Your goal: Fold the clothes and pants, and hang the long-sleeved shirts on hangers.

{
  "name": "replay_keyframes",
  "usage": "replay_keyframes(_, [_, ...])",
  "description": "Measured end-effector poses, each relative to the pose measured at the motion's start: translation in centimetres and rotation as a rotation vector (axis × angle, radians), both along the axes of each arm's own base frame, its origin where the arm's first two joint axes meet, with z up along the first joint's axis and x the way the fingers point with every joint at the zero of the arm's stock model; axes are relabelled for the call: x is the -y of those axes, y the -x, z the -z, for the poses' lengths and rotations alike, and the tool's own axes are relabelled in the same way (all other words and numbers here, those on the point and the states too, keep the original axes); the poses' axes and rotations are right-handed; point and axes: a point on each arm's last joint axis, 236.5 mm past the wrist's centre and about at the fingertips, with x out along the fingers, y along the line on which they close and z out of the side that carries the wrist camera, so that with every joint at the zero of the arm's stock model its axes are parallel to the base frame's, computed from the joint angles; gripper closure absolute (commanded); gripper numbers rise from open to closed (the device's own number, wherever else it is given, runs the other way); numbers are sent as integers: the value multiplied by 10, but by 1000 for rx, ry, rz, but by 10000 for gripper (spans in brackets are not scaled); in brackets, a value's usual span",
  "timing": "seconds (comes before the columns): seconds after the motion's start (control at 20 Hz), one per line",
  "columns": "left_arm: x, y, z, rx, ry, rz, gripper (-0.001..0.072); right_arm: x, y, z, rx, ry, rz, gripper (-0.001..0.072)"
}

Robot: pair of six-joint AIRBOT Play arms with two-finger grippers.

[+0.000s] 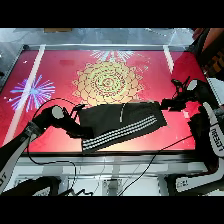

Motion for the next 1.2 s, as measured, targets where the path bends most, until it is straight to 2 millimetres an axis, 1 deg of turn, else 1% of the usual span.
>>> replay_keyframes(0.1, [0,-4,1,14,1,-7,13,2,-1,6,-37,-65,-1,108])
replay_keyframes(0.25, [1,-7,1,26,1,-13,14,-2,6,13,-102,-168,-42,100])
replay_keyframes(0.45, [1,-10,1,37,1,-19,13,-3,10,30,-144,-233,-78,102])
replay_keyframes(0.55, [1,-11,1,41,2,-22,13,-8,10,38,-145,-270,-100,102])
replay_keyframes(0.7, [0,-12,2,47,-4,-21,14,-22,8,41,-136,-346,-131,102])
replay_keyframes(0.85, [-4,-15,4,64,-19,-18,14,-35,8,46,-138,-385,-161,105])
replay_keyframes(0.9, [-4,-17,4,69,-23,-19,14,-45,10,47,-143,-412,-177,129])
replay_keyframes(1.05, [-6,-21,5,89,-29,-24,13,-74,18,49,-166,-471,-243,136])
replay_keyframes(1.1, [-6,-22,5,93,-30,-24,14,-84,20,49,-169,-485,-264,224])
replay_keyframes(1.15, [-6,-23,6,95,-32,-24,14,-92,21,51,-170,-485,-286,355])
replay_keyframes(1.2, [-6,-25,6,105,-33,-27,13,-100,22,52,-171,-489,-304,461])
